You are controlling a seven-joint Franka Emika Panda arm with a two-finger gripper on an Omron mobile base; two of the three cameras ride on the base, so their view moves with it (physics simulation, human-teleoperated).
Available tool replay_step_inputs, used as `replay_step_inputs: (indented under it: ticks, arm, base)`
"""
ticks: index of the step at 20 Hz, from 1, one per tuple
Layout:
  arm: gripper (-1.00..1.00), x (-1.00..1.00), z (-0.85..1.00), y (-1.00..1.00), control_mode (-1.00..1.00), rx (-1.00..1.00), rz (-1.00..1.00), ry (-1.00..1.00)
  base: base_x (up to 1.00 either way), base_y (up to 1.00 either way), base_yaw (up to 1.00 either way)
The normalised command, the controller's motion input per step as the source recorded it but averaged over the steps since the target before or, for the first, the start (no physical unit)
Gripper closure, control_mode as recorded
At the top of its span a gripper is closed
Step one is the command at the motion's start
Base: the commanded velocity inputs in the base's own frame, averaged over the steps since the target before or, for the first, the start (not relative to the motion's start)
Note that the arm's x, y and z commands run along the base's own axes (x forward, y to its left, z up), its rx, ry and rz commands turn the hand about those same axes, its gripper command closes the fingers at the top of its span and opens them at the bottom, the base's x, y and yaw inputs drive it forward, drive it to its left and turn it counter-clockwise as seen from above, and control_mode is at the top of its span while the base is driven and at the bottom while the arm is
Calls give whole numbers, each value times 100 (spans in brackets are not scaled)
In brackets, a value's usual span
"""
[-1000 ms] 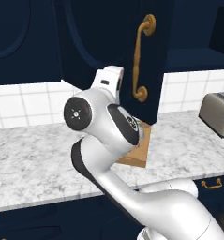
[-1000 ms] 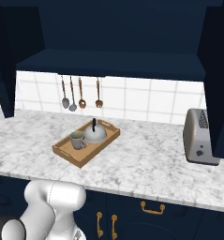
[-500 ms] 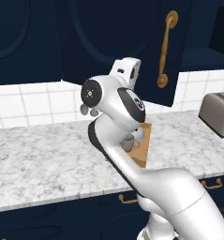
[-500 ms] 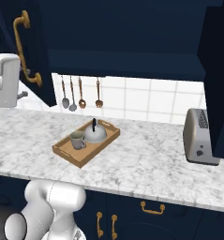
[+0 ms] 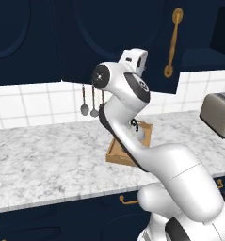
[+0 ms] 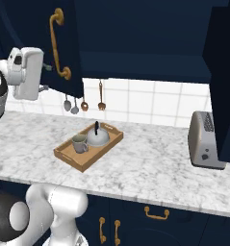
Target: Pick the kettle from the counter and place it on the tray. Then pick the mug from the cabinet and place it on the tray. Then close the cabinet doors.
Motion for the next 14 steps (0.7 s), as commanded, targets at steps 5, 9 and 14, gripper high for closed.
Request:
replay_step_inputs:
  ticks: [5,9,14]
  arm:
    - [-100,61,0,-54,-100,10,17,1]
    - [-100,43,-7,-34,-100,9,30,-3]
    - [-100,52,-9,-25,-100,3,27,-6]
  base:
    - [0,0,0]
    - [0,0,0]
    - [0,0,0]
